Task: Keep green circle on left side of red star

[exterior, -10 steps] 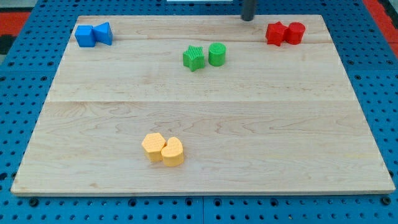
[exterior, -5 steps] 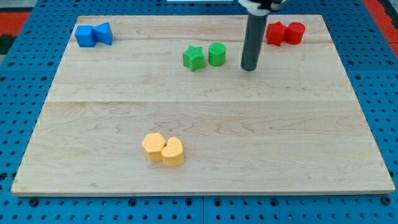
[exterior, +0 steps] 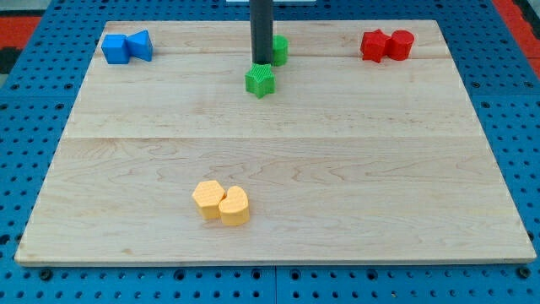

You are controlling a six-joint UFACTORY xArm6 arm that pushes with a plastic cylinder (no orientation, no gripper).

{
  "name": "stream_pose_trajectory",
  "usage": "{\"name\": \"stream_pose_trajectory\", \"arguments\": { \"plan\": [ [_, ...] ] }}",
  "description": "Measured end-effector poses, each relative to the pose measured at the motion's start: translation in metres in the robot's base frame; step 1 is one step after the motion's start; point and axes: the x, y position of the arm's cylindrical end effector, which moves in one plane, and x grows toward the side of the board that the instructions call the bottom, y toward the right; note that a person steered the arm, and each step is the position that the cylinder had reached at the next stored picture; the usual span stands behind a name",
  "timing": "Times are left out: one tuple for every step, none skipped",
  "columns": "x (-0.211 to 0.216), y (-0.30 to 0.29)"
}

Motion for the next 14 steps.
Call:
{"name": "stream_pose_trajectory", "arguments": {
  "plan": [
    [-0.026,0.001],
    [-0.028,0.007],
    [-0.044,-0.014],
    [-0.062,0.019],
    [-0.062,0.046],
    [-0.062,0.067],
    [-0.068,0.030],
    [-0.058,0.022],
    [-0.042,0.057],
    [-0.042,0.071],
    [-0.037,0.057],
    [-0.012,0.051],
    [-0.002,0.059],
    [-0.004,0.061]
  ]
}}
